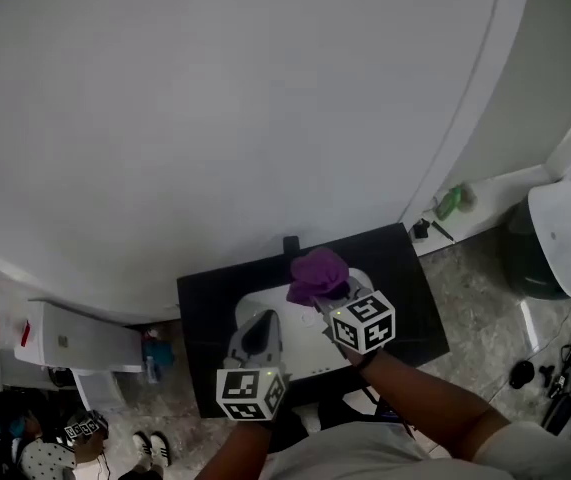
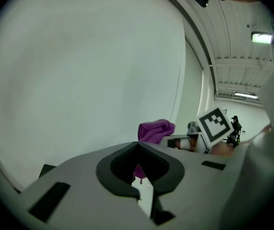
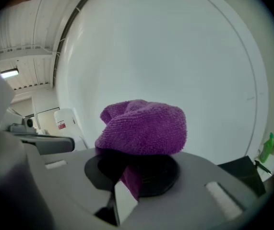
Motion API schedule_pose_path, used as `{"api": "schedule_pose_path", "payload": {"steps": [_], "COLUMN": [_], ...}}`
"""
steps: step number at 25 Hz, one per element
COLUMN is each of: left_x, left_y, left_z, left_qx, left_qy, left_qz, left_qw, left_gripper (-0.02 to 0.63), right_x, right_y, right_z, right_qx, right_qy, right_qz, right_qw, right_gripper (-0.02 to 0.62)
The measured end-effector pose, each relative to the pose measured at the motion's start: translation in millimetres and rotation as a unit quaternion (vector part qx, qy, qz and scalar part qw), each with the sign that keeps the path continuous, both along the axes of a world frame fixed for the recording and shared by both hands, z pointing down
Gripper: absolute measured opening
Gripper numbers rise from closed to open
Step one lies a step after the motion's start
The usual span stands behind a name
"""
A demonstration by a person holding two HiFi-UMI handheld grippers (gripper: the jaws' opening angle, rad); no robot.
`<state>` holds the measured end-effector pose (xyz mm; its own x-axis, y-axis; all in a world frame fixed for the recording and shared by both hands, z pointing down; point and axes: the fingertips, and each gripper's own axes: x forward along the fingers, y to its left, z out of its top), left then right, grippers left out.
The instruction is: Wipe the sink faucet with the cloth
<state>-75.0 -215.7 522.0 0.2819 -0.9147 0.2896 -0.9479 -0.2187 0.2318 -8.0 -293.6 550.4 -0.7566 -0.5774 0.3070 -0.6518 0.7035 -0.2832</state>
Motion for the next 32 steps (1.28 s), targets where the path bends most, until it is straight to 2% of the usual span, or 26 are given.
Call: {"api": "schedule_pose_path", "payload": {"steps": [5, 9, 11, 13, 16, 19, 21, 23, 26, 29, 32], "left_x": [-12.3, -21.5, -24.6, -29.0, -34.5, -30.1, -27.2, -26.0, -25.5, -23.6, -22.4], "left_y": [-22.0, -41.2, -46.9, -50.7, -57.3, -60.8, -60.8, -59.3, -58.9, -58.1, -56.5], "left_z": [29.7, 47.1, 57.0, 67.2, 74.3, 70.1, 66.2, 63.3, 62.4, 62.1, 63.0], "left_qx": [-0.032, -0.053, -0.059, -0.065, -0.070, -0.068, -0.065, -0.064, -0.063, -0.064, -0.065], "left_qy": [0.010, 0.018, 0.021, 0.024, 0.030, 0.032, 0.032, 0.033, 0.031, 0.029, 0.031], "left_qz": [-0.008, 0.000, 0.007, 0.012, 0.015, 0.026, 0.033, 0.036, 0.035, 0.033, 0.034], "left_qw": [0.9994, 0.9985, 0.9980, 0.9975, 0.9970, 0.9969, 0.9968, 0.9968, 0.9969, 0.9970, 0.9969], "left_gripper": [0.004, 0.005, 0.004, 0.005, 0.004, 0.004, 0.005, 0.005, 0.004, 0.004, 0.005], "right_x": [-40.7, -55.9, -57.3, -56.7, -54.1, -44.4, -40.0, -42.1, -53.0, -56.9, -50.5], "right_y": [-80.4, -124.0, -127.3, -118.5, -83.8, -35.1, -25.6, -47.2, -105.6, -135.0, -113.4], "right_z": [35.0, 86.8, 105.1, 109.3, 109.4, 118.9, 117.4, 96.7, 71.5, 87.9, 105.7], "right_qx": [-0.010, -0.057, -0.071, -0.064, -0.059, -0.079, -0.082, -0.046, -0.006, -0.023, -0.032], "right_qy": [0.042, 0.081, 0.084, 0.081, 0.081, 0.098, 0.101, 0.095, 0.091, 0.108, 0.112], "right_qz": [-0.016, -0.003, 0.001, 0.004, -0.006, -0.030, -0.031, -0.019, 0.003, 0.017, 0.018], "right_qw": [0.999, 0.995, 0.994, 0.995, 0.995, 0.992, 0.991, 0.994, 0.996, 0.994, 0.993], "right_gripper": [0.048, 0.048, 0.048, 0.048, 0.048, 0.048, 0.048, 0.048, 0.048, 0.048, 0.048]}}
